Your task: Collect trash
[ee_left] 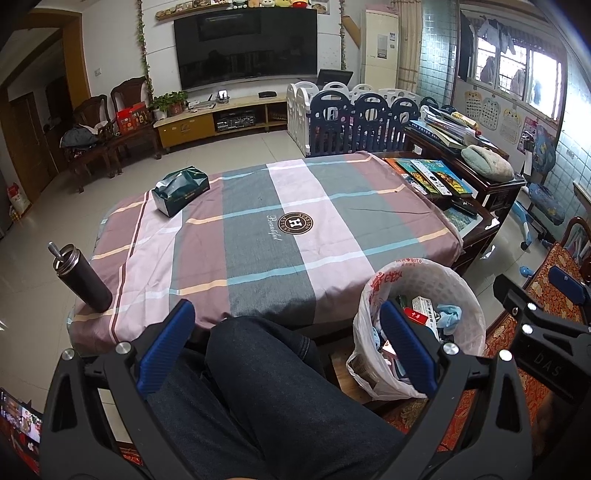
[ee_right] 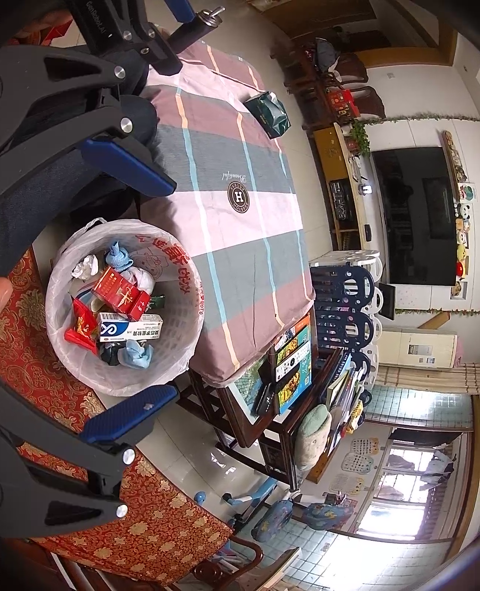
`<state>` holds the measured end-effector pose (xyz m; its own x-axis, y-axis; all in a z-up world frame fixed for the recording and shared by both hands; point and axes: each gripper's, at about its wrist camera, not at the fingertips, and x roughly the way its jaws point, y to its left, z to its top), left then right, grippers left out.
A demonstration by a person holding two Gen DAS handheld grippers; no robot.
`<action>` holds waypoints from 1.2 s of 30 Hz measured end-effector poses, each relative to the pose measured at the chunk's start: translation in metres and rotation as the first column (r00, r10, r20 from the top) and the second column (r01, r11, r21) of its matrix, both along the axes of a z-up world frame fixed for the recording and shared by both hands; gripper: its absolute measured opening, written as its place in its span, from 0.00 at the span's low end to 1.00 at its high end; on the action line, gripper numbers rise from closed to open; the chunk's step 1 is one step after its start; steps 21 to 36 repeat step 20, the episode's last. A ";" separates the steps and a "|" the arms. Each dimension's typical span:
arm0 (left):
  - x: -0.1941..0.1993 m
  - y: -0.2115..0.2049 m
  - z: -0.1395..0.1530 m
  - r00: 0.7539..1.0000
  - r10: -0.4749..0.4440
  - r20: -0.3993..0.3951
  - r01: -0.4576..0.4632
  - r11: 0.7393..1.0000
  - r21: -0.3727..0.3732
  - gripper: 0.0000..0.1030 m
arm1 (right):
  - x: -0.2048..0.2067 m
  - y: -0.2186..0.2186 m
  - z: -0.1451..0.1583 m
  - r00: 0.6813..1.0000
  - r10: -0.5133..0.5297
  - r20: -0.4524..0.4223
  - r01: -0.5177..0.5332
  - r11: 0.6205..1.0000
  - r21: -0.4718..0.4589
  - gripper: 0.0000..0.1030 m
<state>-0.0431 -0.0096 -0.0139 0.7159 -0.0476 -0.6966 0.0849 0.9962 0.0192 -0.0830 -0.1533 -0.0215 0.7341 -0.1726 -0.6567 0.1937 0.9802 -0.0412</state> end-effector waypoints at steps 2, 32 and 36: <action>0.000 0.001 0.001 1.000 0.001 0.002 -0.001 1.000 0.000 0.97 | 0.002 0.000 -0.002 1.000 0.003 -0.014 -0.003 1.000 -0.001 0.97; 0.008 0.009 -0.001 1.000 0.017 -0.009 -0.017 1.000 -0.007 0.97 | 0.005 -0.001 -0.003 1.000 0.015 -0.022 -0.014 1.000 0.017 0.97; 0.008 0.009 -0.001 1.000 0.017 -0.009 -0.017 1.000 -0.007 0.97 | 0.005 -0.001 -0.003 1.000 0.015 -0.022 -0.014 1.000 0.017 0.97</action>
